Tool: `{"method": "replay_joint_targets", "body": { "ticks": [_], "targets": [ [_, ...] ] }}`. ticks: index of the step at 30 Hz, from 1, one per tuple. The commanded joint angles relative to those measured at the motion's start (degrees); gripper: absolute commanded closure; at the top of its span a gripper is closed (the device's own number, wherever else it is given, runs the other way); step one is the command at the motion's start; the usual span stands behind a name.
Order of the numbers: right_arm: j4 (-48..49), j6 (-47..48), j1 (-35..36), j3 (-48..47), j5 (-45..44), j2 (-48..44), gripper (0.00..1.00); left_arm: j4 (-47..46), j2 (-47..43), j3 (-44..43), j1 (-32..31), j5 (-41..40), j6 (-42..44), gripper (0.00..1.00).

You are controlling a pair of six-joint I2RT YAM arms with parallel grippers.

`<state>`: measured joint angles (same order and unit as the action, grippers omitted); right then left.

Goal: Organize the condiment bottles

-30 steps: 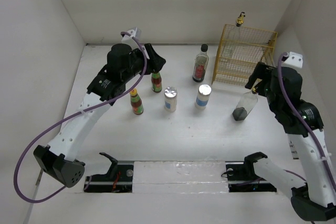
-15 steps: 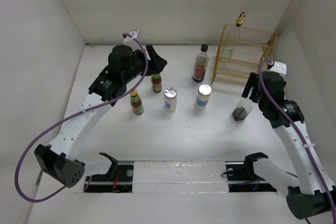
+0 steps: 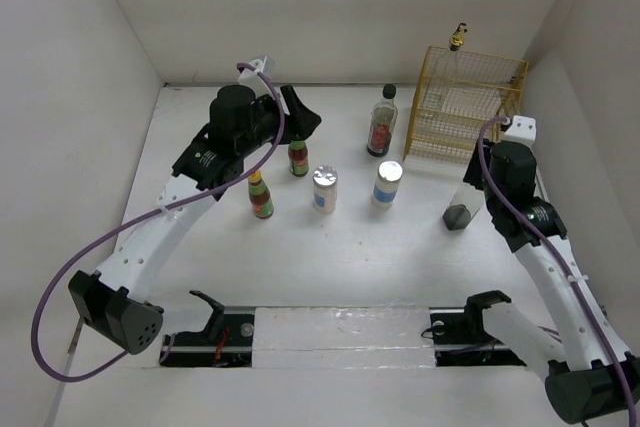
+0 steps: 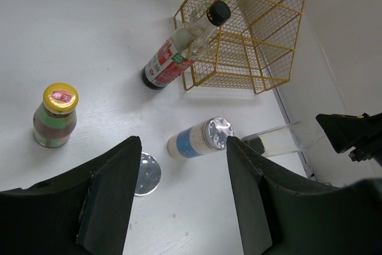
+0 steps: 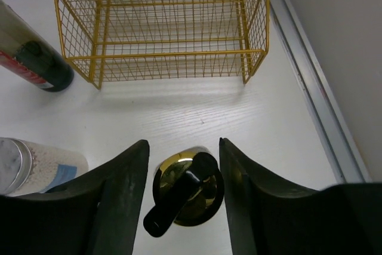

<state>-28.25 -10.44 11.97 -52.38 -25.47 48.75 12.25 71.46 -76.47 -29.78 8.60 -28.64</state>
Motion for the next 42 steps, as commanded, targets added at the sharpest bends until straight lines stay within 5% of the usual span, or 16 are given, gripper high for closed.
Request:
{"method": "replay_joint_targets", "body": {
  "ticks": [1, 11, 14, 15, 18, 22, 26, 30, 42],
  "targets": [
    [6.1, 1.7, -0.5, 0.3, 0.1, 0.6, 0.47, -2.6, -0.1, 0.3, 0.1, 0.8, -0.6, 0.45],
    [7.3, 1.7, -0.5, 2.6, 0.6, 1.7, 0.48, -3.1, -0.1, 1.3, 0.1, 0.8, -1.2, 0.45],
    [8.1, 1.7, -0.5, 2.6, 0.6, 2.2, 0.69, -3.1, -0.1, 1.3, 0.1, 0.8, -1.2, 0.45],
    [8.8, 2.3, -0.5, 2.6, 0.6, 2.2, 0.85, -3.1, -0.1, 1.3, 0.1, 0.8, -1.7, 0.45],
    [9.4, 2.3, -0.5, 1.1, -0.2, 1.7, 0.94, -3.1, -0.1, 1.3, 0.1, 0.8, -1.7, 0.45],
    [6.3, 2.3, 2.1, -6.7, 0.9, 0.6, 1.00, -3.1, -0.6, 1.3, 0.1, 0.2, -1.7, 0.45],
    [2.1, 2.3, 3.9, -25.2, 0.9, 3.4, 1.00, -2.6, -0.6, 1.3, 0.1, 0.2, -1.7, 0.45],
    [-0.1, 3.5, 3.9, -40.2, 2.3, 13.7, 1.00, -2.1, -0.6, 1.3, 0.1, 0.2, -2.2, 0.45],
    [10.8, 4.6, -7.3, -63.9, 8.7, 37.8, 1.00, -0.3, -1.8, 1.4, 0.1, -2.5, -1.2, 0.43]
  ]
}}
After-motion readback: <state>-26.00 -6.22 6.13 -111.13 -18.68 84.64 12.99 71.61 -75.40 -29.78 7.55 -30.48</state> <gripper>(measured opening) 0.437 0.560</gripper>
